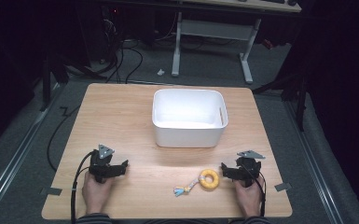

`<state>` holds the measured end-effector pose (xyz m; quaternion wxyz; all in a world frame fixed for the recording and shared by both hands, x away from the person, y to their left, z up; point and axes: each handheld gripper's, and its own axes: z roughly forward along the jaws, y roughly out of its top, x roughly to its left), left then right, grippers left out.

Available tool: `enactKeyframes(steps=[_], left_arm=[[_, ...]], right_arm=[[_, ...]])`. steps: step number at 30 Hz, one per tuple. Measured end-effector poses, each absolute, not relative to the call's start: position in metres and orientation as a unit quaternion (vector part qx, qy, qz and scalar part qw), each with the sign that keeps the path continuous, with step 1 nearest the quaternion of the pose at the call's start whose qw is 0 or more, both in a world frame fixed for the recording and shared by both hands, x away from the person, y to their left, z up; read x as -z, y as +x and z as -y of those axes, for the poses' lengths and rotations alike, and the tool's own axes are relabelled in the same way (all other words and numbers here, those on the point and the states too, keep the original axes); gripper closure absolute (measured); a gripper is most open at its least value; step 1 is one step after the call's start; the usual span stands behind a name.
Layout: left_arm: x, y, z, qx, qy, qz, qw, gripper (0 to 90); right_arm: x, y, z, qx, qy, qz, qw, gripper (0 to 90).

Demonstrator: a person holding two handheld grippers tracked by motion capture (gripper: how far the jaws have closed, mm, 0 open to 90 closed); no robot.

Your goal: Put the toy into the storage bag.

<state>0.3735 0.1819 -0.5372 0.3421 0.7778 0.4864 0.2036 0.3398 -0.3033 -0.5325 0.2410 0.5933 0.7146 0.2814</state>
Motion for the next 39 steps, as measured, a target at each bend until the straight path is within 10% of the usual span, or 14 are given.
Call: enactKeyframes(steps=[39], left_arm=[[0.5372,0.3736,-0.1821,-0.204,0.777,-0.488,0.342,16.1]], right_arm=[[0.532,0.3385,0.3052,-0.284,0.587,-0.718,0.243,8.3]])
